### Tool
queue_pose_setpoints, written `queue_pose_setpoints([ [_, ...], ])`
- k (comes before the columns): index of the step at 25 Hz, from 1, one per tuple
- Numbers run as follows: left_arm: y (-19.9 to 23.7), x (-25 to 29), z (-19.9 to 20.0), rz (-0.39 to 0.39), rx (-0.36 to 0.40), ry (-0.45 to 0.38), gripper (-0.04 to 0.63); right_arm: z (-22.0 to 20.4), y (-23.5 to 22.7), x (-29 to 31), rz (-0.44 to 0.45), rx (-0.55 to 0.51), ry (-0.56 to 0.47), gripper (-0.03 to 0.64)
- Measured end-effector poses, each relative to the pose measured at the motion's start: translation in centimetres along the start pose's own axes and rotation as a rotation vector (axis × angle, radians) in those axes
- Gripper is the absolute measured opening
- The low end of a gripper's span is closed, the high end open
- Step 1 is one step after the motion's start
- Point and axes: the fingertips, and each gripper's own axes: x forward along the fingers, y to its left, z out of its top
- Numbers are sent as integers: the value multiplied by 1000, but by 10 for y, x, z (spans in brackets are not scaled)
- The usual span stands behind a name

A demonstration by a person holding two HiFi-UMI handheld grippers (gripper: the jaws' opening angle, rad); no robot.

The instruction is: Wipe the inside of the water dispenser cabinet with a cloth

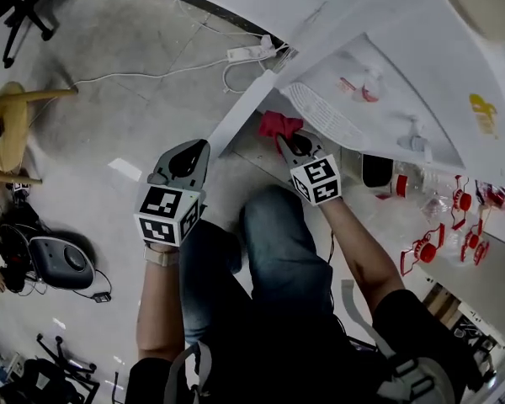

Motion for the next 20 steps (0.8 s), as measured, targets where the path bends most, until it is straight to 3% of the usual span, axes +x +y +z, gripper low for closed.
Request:
queue_pose_setpoints([
  [7,10,29,-27,-61,14,12,9,-60,-27,57,-57,-22,12,46],
  [13,18,42,-47,-45,88,37,9,-96,-57,90,-129,-15,1,46],
  [20,20,40,-48,-79,80,-29,8,-114,-95,122,-222,25,-15,46],
])
